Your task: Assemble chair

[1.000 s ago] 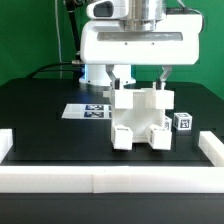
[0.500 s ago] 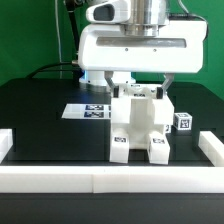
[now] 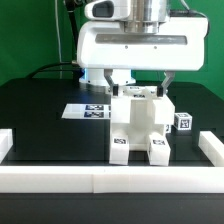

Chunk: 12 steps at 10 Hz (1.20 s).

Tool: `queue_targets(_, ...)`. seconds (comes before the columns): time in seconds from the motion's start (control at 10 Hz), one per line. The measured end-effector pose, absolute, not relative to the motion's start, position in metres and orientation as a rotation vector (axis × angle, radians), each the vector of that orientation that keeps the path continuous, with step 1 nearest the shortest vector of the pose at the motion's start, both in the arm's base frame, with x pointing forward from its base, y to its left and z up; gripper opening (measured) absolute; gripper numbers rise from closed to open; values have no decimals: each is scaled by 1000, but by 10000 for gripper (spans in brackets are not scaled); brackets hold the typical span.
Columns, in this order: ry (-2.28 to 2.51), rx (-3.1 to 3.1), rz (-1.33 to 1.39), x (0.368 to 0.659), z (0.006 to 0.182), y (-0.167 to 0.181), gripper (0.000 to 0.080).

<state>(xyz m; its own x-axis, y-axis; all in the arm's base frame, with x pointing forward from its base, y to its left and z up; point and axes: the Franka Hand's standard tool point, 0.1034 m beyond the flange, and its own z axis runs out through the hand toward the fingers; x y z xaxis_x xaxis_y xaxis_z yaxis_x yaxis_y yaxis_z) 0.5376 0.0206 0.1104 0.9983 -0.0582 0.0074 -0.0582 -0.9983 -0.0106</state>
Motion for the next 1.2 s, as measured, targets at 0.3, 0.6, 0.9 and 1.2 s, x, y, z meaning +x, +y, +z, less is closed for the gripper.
queue_targets(0.3, 93, -3113, -4, 536, 125, 24, 649)
queue_targets(0.6, 268, -3069, 10, 510, 142, 38, 649)
queue_targets(0.9, 419, -3027, 55, 473, 146, 55, 649)
queue_targets(1.2, 444, -3023, 55, 471, 145, 57, 649)
